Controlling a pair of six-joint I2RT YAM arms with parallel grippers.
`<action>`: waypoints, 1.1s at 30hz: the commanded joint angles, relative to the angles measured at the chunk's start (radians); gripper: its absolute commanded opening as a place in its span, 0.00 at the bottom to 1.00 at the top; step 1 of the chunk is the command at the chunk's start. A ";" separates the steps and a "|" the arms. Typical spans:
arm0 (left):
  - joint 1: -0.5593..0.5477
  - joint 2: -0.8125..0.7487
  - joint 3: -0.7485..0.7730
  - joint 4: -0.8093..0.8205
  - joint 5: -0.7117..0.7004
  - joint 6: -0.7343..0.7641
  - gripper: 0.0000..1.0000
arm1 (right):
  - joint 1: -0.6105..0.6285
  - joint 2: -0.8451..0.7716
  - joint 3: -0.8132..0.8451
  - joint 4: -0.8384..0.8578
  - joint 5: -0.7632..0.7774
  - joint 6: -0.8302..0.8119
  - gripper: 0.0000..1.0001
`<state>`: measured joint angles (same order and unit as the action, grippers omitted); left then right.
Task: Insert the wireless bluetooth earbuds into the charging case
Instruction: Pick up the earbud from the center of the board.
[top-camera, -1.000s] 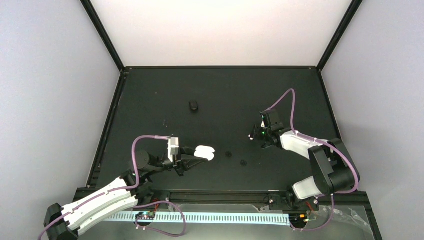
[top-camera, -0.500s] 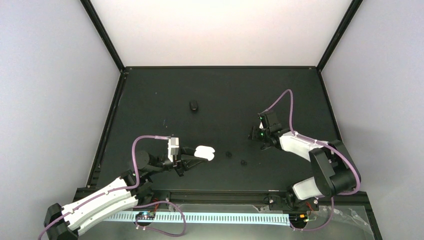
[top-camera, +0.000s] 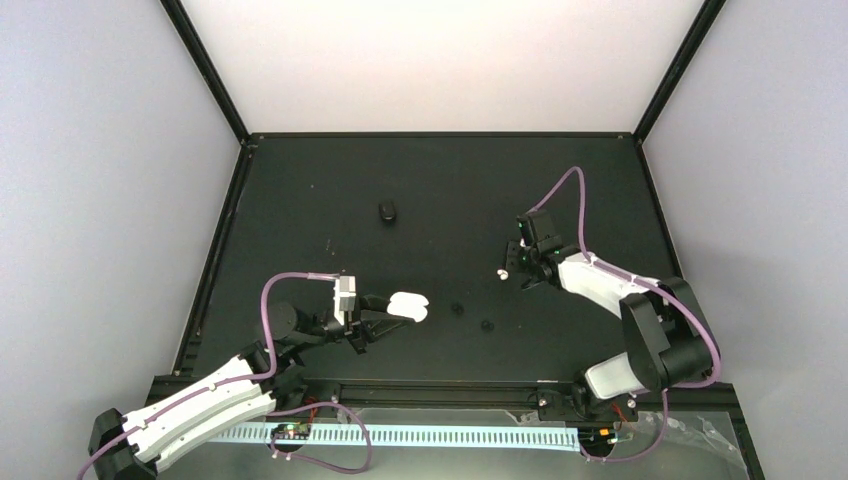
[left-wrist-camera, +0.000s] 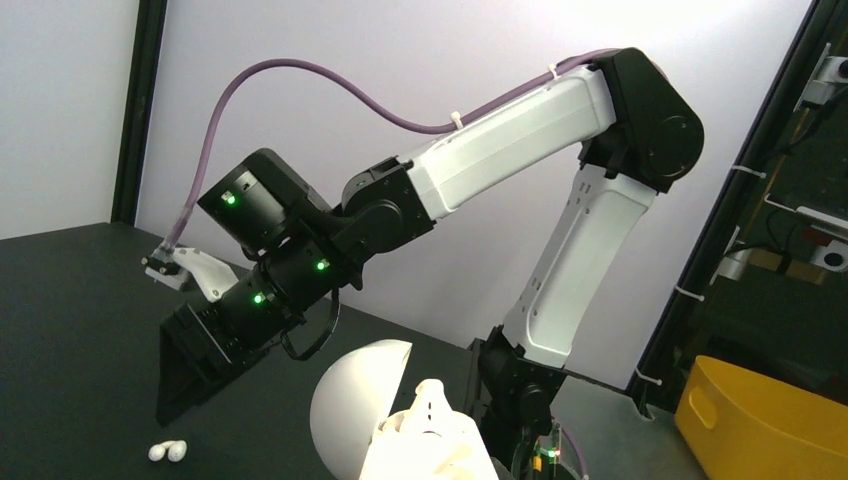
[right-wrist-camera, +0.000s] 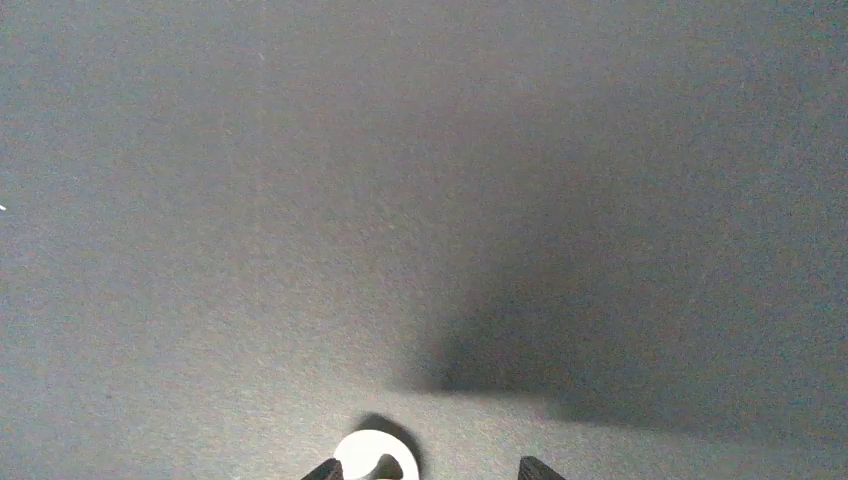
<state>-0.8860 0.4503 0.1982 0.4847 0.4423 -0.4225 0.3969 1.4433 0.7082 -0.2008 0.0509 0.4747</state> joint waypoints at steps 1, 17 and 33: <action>-0.008 -0.015 0.001 0.003 0.006 0.014 0.01 | -0.003 0.030 -0.002 -0.022 0.031 -0.028 0.45; -0.007 -0.018 0.004 -0.001 0.011 0.019 0.01 | 0.027 0.080 0.007 -0.030 0.018 -0.055 0.41; -0.007 -0.033 -0.003 -0.005 0.008 0.016 0.02 | 0.079 0.073 0.005 -0.027 0.007 -0.060 0.26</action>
<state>-0.8860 0.4309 0.1967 0.4759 0.4431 -0.4194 0.4706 1.5108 0.7082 -0.2157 0.0494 0.4252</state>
